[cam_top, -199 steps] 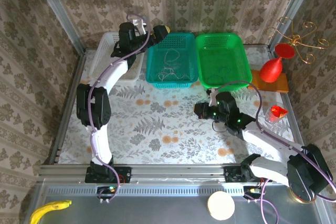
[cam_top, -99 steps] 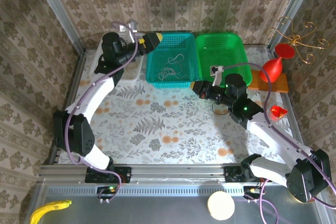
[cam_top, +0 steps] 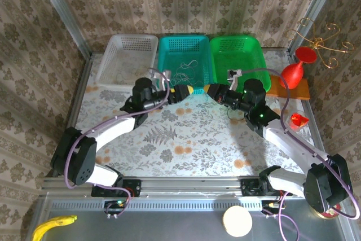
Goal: Untangle the cables
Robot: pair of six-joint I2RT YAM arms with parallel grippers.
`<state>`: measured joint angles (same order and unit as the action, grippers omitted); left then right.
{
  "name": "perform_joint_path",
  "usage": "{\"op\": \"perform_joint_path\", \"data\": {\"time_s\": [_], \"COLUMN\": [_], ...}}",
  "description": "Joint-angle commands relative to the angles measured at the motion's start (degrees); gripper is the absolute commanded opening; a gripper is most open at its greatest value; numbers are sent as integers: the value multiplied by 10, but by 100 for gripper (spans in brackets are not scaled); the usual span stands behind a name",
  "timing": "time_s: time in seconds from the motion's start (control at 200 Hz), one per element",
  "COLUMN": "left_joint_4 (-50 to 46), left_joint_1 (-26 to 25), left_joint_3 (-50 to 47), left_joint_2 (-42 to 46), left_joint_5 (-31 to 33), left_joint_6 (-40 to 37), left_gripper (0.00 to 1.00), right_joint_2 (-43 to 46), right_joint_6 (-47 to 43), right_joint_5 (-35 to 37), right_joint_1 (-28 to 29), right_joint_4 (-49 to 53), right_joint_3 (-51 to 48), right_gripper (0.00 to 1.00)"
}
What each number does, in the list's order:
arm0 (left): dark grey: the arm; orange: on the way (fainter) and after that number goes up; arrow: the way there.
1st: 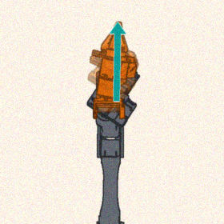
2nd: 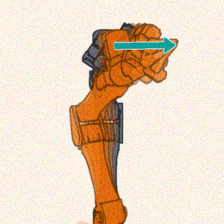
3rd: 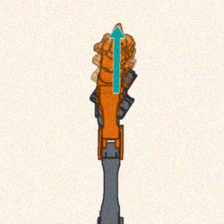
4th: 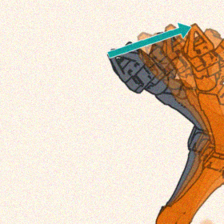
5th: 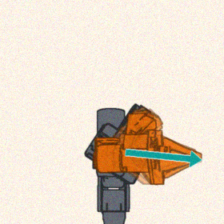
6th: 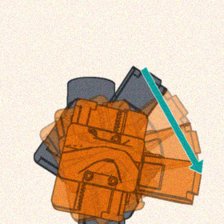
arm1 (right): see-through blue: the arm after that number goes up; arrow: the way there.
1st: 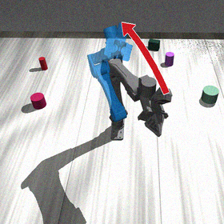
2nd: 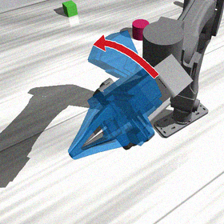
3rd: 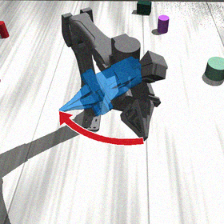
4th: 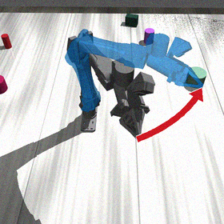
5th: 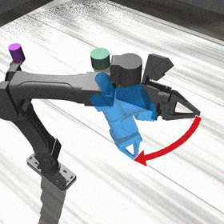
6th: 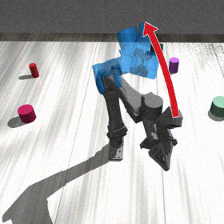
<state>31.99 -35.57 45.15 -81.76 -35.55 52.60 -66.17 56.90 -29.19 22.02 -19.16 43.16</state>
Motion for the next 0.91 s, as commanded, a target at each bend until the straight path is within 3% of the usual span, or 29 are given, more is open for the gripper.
{"op": "perform_joint_path", "data": {"time_s": [0.0,0.155,0.405,0.56,0.75,0.83,0.9], "left_joint_4": [89,118,171,196,225,247,267], "left_joint_1": [-36,-77,-84,-84,-87,-87,-87], "left_joint_3": [-8,-3,0,6,3,-3,-6], "left_joint_2": [-6,-33,-74,-90,-99,-101,-104], "left_joint_5": [25,42,52,49,48,48,48], "left_joint_6": [-7,-22,-5,7,20,29,36], "left_gripper": [76,62,47,48,60,59,52], "right_joint_2": [-8,-18,-15,-12,-12,-13,-14], "right_joint_6": [24,34,40,40,38,39,39], "right_joint_5": [-4,5,11,11,13,13,13], "right_joint_1": [-2,-2,-2,-2,-2,-2,-2], "right_joint_4": [-23,-27,-29,-29,-30,-32,-35], "right_joint_3": [-2,-7,-22,-26,-28,-28,-27], "right_gripper": [0,0,0,0,0,0,0]}}
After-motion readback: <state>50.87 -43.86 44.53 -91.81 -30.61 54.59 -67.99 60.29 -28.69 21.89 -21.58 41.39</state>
